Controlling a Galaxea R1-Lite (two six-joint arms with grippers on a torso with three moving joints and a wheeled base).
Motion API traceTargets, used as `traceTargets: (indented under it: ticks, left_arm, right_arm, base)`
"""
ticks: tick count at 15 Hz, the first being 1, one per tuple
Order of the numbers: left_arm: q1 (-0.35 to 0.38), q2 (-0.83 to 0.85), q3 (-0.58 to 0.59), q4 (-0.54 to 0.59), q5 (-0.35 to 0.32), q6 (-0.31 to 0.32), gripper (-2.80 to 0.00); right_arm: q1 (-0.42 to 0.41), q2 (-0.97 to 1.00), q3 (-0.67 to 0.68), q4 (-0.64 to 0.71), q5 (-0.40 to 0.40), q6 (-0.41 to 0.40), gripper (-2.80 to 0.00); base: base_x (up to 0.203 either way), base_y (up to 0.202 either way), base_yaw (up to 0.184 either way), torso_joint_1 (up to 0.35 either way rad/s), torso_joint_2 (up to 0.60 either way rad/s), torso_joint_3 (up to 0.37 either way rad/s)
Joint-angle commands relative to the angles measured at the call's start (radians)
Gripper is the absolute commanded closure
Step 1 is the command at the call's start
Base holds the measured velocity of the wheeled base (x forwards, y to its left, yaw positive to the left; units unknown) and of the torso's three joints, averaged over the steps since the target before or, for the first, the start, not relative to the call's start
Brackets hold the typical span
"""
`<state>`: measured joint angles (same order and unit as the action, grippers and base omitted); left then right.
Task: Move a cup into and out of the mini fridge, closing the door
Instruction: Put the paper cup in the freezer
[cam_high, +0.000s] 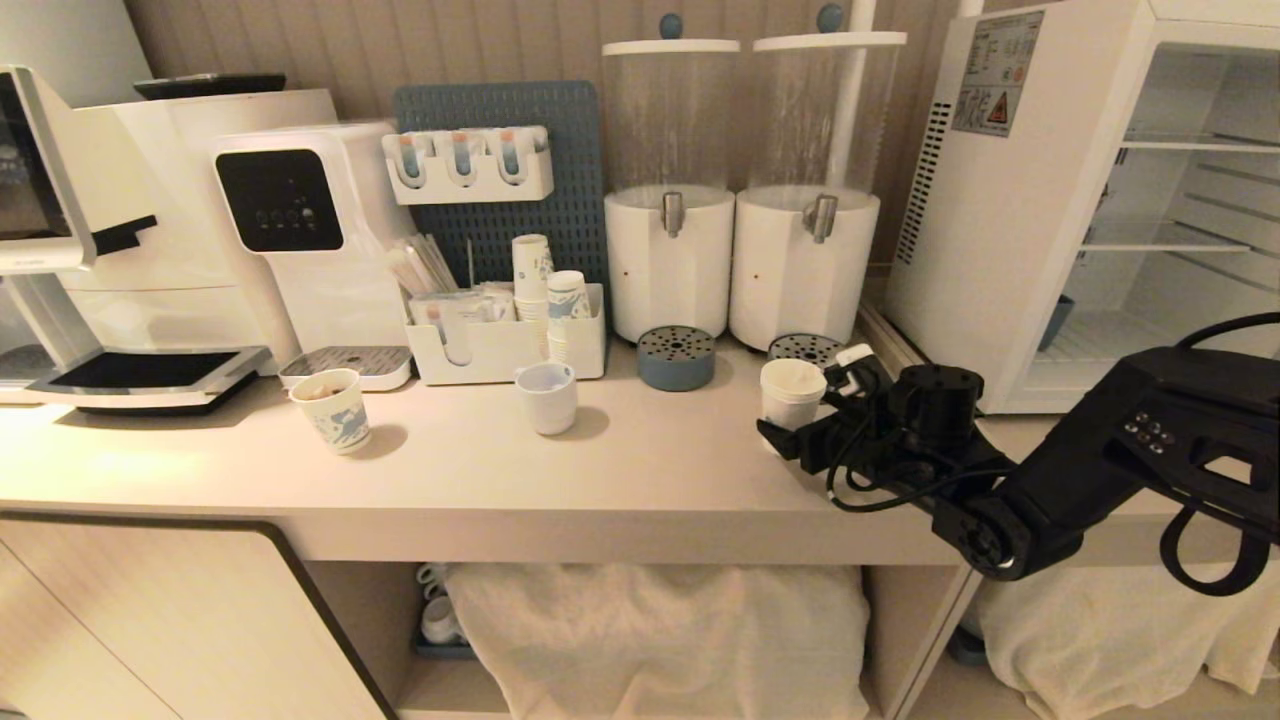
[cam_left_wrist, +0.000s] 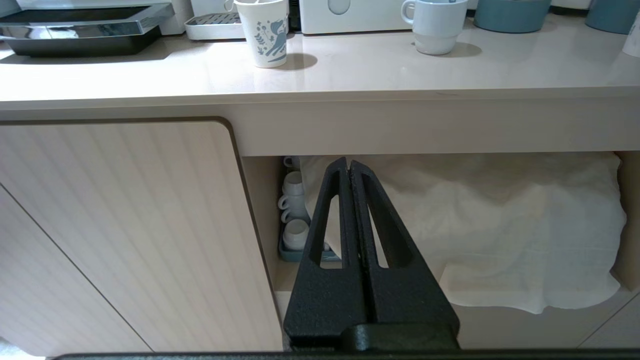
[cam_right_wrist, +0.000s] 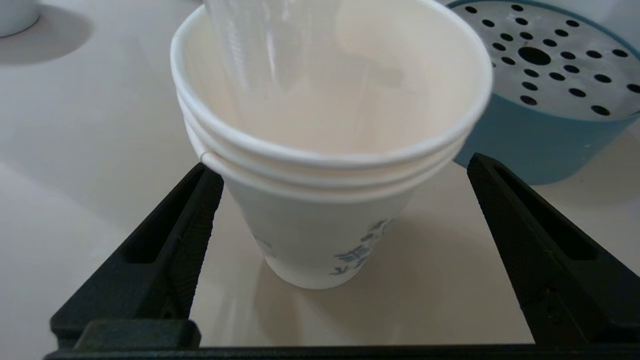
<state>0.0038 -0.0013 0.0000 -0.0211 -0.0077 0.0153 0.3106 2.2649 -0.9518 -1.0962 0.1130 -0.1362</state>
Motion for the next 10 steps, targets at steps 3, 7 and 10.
traceTargets:
  ticks: [3, 7, 10]
  left_arm:
    - [-0.001, 0.001, 0.006, 0.0, 0.0, 0.0, 0.0]
    - [0.0, 0.001, 0.006, 0.0, 0.0, 0.0, 0.0]
    - [-0.001, 0.001, 0.006, 0.0, 0.0, 0.0, 0.0]
  right_arm:
    - [-0.001, 0.01, -0.008, 0.01, 0.002, -0.002, 0.0]
    - [-0.001, -0.013, 0.009, 0.013, 0.002, 0.0, 0.0]
    - [-0.001, -0.066, 0.044, 0.021, 0.005, 0.015, 0.0]
  base:
    - [0.0, 0.0, 0.0, 0.0, 0.0, 0.0]
    - [0.0, 0.0, 0.0, 0.0, 0.0, 0.0]
    - [0.0, 0.0, 0.0, 0.0, 0.0, 0.0]
